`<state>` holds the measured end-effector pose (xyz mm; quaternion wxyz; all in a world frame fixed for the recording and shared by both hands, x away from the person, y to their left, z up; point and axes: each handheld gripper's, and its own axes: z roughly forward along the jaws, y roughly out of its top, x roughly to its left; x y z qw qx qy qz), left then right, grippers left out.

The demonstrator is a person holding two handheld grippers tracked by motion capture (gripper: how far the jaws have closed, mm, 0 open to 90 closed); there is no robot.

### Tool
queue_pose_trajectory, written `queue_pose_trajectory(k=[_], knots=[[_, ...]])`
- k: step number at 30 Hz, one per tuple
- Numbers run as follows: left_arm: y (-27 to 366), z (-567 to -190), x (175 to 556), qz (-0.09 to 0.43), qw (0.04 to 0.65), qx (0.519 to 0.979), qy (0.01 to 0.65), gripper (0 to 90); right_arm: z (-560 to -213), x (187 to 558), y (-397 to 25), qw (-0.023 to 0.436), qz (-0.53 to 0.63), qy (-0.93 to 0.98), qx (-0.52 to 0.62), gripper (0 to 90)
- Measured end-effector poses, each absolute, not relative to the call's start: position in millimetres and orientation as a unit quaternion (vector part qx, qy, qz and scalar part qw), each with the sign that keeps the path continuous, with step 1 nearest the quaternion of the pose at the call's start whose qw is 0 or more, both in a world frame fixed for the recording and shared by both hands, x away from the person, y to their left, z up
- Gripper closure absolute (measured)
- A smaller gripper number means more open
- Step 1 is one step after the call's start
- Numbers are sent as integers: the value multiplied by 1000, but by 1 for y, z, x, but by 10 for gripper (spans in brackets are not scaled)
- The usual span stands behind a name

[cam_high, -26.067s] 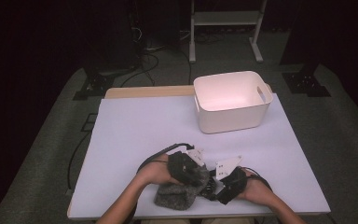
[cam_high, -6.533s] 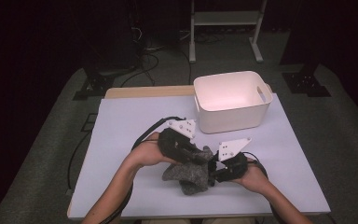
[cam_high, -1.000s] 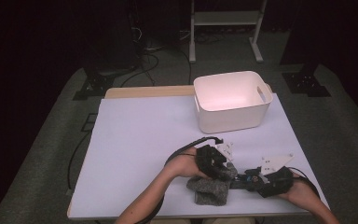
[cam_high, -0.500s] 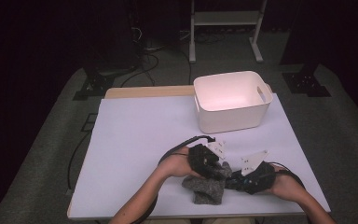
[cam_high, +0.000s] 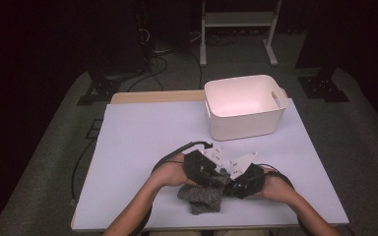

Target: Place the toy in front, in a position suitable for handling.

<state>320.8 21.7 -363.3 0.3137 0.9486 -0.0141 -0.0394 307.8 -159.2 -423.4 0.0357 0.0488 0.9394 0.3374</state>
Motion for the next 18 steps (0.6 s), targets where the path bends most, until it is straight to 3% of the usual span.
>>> queue_pose_trajectory(k=[18], knots=[[77,-379,325,-32,318,946,44,752,-432,310,-162,32,344,937,58,554]])
